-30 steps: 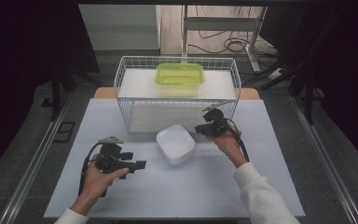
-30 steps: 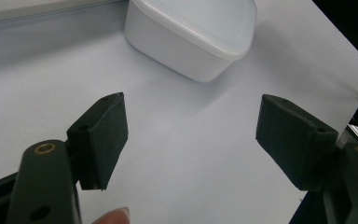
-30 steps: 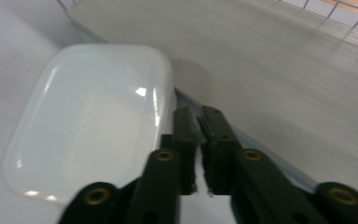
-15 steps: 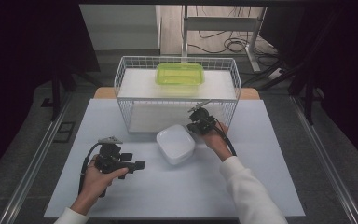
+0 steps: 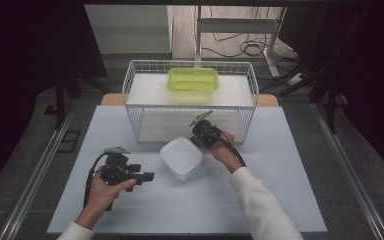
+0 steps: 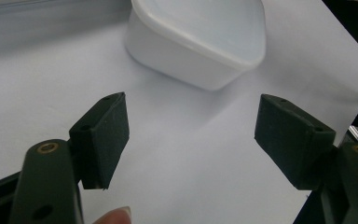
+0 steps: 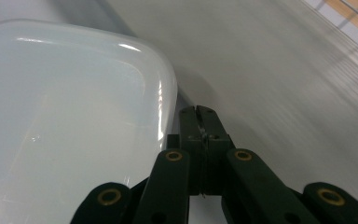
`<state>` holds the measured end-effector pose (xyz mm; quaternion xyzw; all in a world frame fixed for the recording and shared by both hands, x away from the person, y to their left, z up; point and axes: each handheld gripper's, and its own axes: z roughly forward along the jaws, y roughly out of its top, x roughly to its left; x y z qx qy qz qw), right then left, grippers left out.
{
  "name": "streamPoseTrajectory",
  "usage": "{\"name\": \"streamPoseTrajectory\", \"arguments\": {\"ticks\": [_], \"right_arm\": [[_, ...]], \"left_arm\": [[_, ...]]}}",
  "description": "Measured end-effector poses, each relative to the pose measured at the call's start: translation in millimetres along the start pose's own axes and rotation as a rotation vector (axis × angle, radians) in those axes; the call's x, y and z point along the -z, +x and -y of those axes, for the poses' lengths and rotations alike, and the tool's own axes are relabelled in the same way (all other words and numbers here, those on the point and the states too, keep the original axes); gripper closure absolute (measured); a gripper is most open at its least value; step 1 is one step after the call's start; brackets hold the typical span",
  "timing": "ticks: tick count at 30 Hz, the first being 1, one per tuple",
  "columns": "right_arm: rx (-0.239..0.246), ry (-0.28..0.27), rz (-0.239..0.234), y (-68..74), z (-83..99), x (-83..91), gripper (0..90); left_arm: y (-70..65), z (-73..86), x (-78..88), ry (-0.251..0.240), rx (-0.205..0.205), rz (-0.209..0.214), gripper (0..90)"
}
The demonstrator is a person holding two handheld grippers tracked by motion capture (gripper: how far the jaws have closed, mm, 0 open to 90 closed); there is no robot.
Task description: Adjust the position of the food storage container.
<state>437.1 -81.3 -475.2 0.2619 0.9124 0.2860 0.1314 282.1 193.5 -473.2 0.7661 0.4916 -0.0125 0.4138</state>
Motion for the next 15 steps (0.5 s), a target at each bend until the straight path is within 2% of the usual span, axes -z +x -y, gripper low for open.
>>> {"name": "streamPoseTrajectory", "arguments": {"ticks": [10, 15], "right_arm": [[0.086, -0.019, -0.049, 25.7, -12.5, -8.1, 89.1], [0.125, -0.033, -0.1, 42.5, -16.9, -9.5, 89.1]], "left_arm": [[3.3, 0.6, 2.7, -0.013, 0.013, -0.001, 25.5], [7.3, 0.2, 6.4, -0.025, 0.027, 0.005, 25.5]]}}
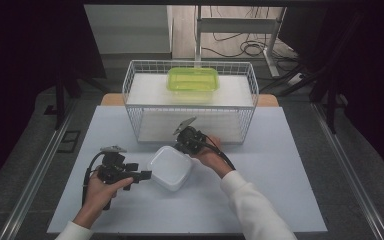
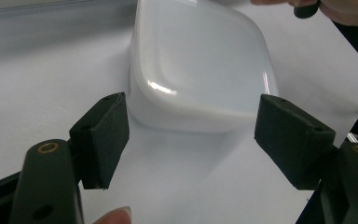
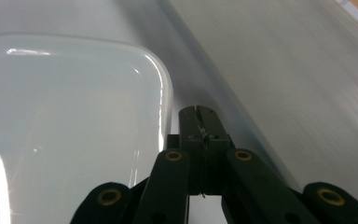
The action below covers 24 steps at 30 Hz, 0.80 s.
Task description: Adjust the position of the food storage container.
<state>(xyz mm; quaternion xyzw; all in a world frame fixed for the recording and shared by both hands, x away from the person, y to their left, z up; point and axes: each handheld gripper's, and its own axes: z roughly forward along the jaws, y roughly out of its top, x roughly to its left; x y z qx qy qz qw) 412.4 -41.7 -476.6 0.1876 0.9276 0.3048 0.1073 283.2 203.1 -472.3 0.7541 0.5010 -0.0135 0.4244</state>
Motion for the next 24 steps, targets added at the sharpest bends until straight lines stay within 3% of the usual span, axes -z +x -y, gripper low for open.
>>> {"name": "streamPoseTrajectory", "arguments": {"ticks": [9, 14, 19, 24], "right_arm": [[0.068, 0.005, -0.064, 30.0, -14.0, -7.5, 89.1], [0.089, 0.007, -0.062, 36.3, -18.2, -9.6, 89.1], [-0.027, -0.04, -0.043, 20.9, -9.2, 18.9, 89.1], [-0.127, -0.088, -0.028, 6.9, 17.7, 60.4, 89.0]], "left_arm": [[10.2, -2.1, 14.2, -0.046, 0.033, -0.011, 25.6], [12.6, -1.3, 15.9, -0.048, 0.036, -0.022, 25.6], [15.3, 0.4, 18.1, -0.044, 0.04, -0.013, 28.7], [13.9, -0.2, 17.1, -0.04, 0.032, -0.016, 28.9]]}}
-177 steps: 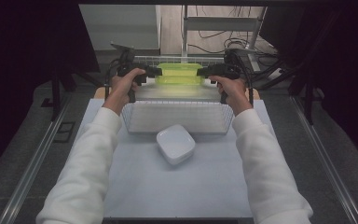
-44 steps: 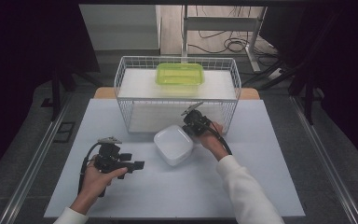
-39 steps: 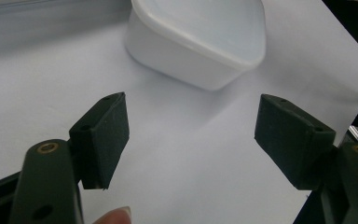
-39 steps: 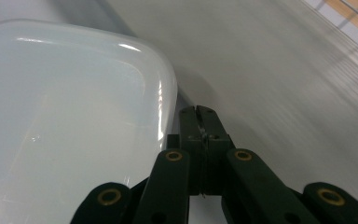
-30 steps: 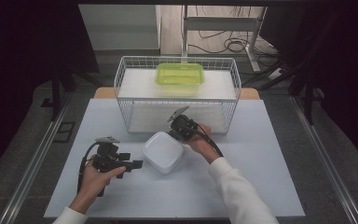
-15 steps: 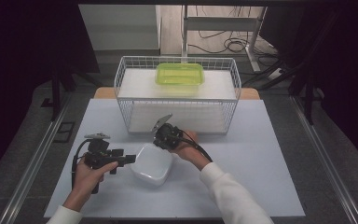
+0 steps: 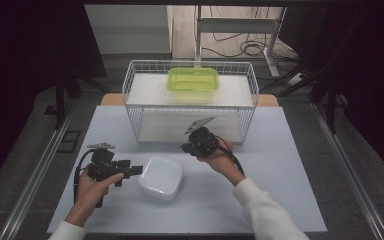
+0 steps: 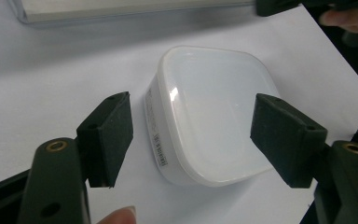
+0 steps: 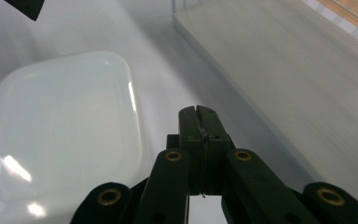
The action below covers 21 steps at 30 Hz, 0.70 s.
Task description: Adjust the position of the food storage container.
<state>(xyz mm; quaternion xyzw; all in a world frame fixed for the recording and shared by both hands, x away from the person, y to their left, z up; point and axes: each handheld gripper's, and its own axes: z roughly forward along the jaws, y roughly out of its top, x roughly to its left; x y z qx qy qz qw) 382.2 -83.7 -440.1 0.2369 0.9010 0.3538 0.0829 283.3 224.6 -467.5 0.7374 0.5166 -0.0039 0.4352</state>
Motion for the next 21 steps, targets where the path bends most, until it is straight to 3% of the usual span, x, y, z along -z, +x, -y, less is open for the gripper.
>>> {"name": "streamPoseTrajectory", "arguments": {"ticks": [7, 8, 11, 13, 16, 21], "right_arm": [[-0.17, -0.051, 0.012, -13.9, 55.3, 55.2, 86.1], [-0.2, -0.06, 0.012, -14.9, 65.8, 63.0, 81.2], [-0.27, -0.086, 0.01, -16.0, 87.9, 76.9, 55.4], [-0.301, -0.096, 0.032, -15.8, 102.0, 84.9, 44.2], [-0.34, -0.11, 0.054, -15.4, 118.9, 96.0, 35.8], [-0.375, -0.118, 0.079, -15.9, 133.3, 104.3, 30.6]], "left_arm": [[0.2, -0.3, -3.7, 0.01, -0.005, -0.027, 28.9], [0.4, -0.3, -4.3, 0.011, -0.004, -0.029, 28.9], [-0.2, -0.3, -5.7, 0.013, -0.006, -0.032, 29.5], [0.0, -0.5, -6.1, 0.013, -0.007, -0.033, 30.0], [0.4, -0.6, -6.0, 0.011, -0.006, -0.041, 30.4], [1.5, -1.1, -3.9, 0.005, -0.014, -0.058, 31.3]]}}
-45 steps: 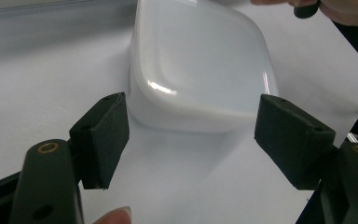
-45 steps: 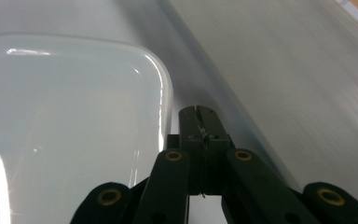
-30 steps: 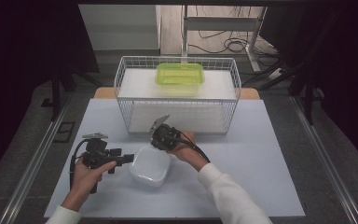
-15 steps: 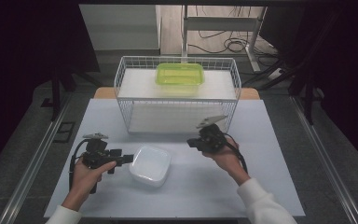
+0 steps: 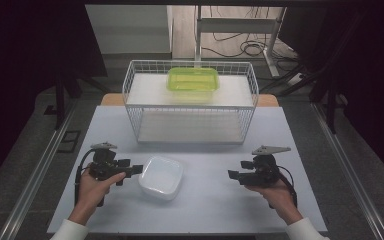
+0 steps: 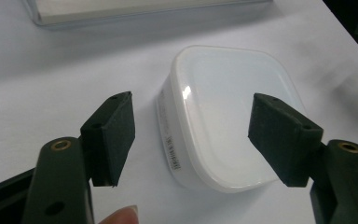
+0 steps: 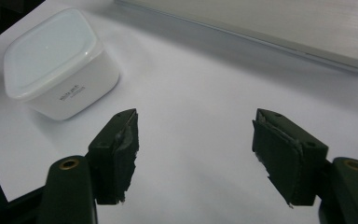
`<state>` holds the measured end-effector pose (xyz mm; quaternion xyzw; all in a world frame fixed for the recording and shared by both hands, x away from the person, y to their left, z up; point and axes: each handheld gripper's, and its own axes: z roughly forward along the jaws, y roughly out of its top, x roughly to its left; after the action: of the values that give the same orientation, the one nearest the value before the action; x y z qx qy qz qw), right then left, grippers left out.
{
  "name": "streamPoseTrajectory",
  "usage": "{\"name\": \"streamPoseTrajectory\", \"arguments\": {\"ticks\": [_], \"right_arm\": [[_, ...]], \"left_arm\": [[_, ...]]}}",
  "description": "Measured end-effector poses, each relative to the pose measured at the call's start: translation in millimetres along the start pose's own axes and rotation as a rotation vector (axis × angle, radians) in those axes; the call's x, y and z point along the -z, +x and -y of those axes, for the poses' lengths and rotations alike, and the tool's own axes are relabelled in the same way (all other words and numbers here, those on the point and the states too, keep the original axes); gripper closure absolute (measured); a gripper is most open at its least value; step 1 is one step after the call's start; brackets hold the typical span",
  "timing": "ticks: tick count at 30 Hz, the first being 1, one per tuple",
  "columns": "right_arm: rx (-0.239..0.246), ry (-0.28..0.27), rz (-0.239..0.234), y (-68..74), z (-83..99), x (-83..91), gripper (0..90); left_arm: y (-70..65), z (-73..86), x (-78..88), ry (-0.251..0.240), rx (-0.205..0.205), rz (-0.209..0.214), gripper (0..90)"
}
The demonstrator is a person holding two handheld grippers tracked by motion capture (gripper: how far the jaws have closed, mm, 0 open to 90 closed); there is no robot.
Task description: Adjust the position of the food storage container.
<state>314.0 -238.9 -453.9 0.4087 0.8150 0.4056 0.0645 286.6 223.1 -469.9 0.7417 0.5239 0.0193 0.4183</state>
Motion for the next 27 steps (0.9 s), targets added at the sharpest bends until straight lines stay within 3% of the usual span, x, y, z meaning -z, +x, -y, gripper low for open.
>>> {"name": "streamPoseTrajectory", "arguments": {"ticks": [6, 9, 12, 14, 17, 22, 26, 27], "right_arm": [[-0.02, 0.006, -0.013, -0.4, 1.1, -1.6, 29.1], [-0.015, 0.003, -0.017, 0.8, 0.3, -1.9, 28.7], [-0.021, 0.0, -0.019, -0.3, -0.1, -0.3, 28.7], [-0.032, -0.007, -0.027, -1.0, -0.6, 2.3, 28.7], [-0.03, -0.018, -0.026, -1.2, -1.1, 6.7, 28.7], [-0.041, -0.004, -0.023, -3.7, 1.9, 6.7, 28.7], [-0.059, -0.003, -0.027, -6.8, 2.7, 6.9, 28.7], [-0.066, -0.013, -0.043, -7.4, 2.7, 7.2, 28.8]], "left_arm": [[2.6, -0.1, -1.0, 0.006, 0.006, -0.022, 37.9], [3.8, -3.1, 1.2, 0.004, -0.006, -0.051, 51.7], [7.2, -6.9, 3.5, -0.006, -0.022, -0.11, 74.1], [9.9, -9.9, 1.2, 0.026, -0.049, -0.173, 84.2], [16.6, -10.7, -7.4, 0.087, -0.049, -0.187, 89.4], [21.4, -5.1, -23.9, 0.182, -0.053, -0.146, 89.5], [21.6, -4.0, -29.8, 0.223, -0.054, -0.123, 89.6], [21.0, -4.0, -31.3, 0.212, -0.037, -0.113, 89.6]]}}
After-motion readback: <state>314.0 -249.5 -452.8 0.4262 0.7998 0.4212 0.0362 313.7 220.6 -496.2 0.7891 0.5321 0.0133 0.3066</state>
